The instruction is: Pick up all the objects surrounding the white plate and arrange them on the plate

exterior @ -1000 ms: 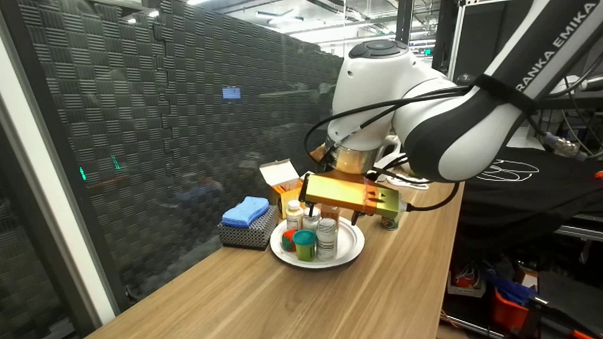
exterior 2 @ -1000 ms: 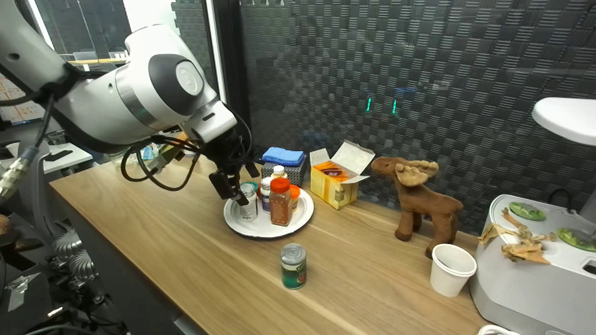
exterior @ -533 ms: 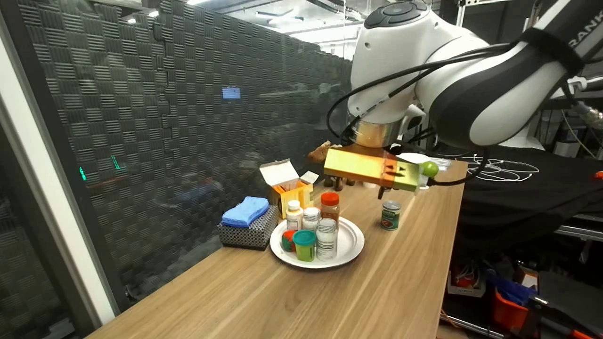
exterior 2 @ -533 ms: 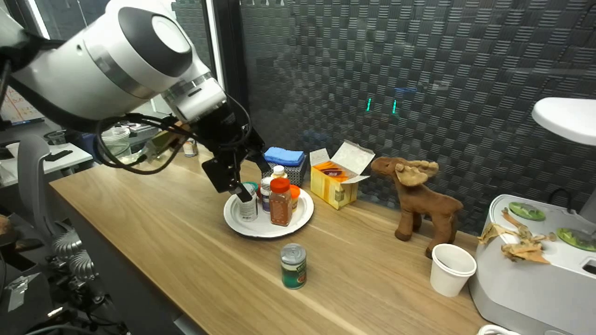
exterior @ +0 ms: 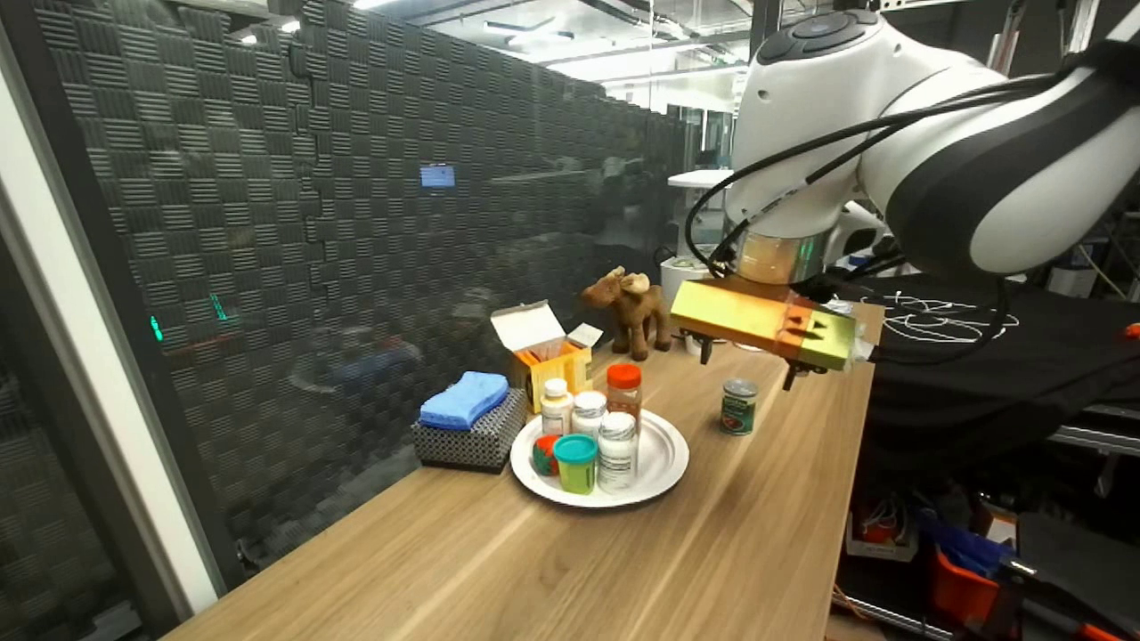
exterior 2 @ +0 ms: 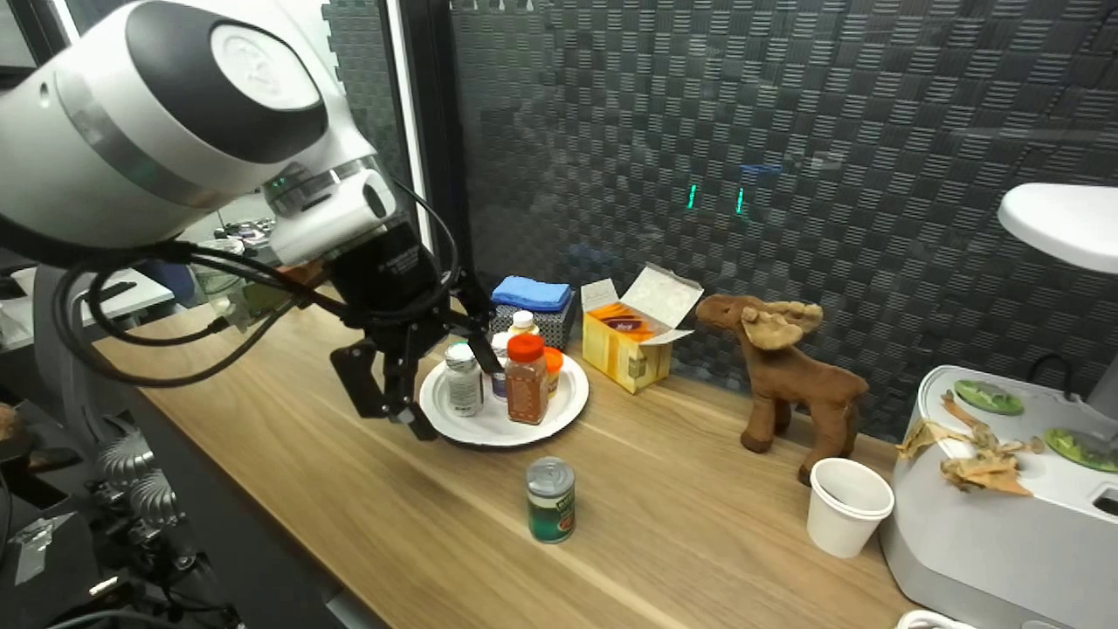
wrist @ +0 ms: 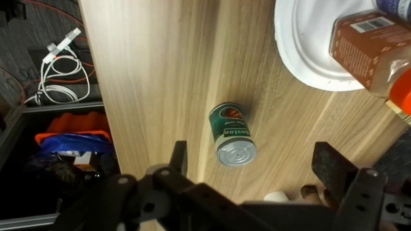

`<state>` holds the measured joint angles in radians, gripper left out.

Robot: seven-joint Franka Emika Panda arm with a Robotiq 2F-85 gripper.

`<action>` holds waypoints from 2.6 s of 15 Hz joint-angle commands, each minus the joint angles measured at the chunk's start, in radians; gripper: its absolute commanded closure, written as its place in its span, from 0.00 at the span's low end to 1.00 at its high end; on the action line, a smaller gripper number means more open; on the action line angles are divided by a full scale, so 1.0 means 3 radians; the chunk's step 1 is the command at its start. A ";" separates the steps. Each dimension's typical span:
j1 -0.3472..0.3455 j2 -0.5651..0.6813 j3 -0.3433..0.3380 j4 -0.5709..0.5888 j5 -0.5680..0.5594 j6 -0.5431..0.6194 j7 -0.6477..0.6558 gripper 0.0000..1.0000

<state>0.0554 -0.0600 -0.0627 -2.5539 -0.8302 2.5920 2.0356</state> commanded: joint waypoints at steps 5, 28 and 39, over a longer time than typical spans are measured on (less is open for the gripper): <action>-0.0400 0.0054 -0.0112 -0.0043 0.1053 0.0427 -0.0787 0.00; -0.0354 0.0816 -0.0253 0.0733 0.1848 0.0255 -0.1691 0.00; -0.0265 0.0686 -0.0317 0.0646 0.1779 0.0047 -0.1706 0.00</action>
<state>-0.0448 0.1784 -0.1390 -2.3553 -0.2863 2.6338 1.5260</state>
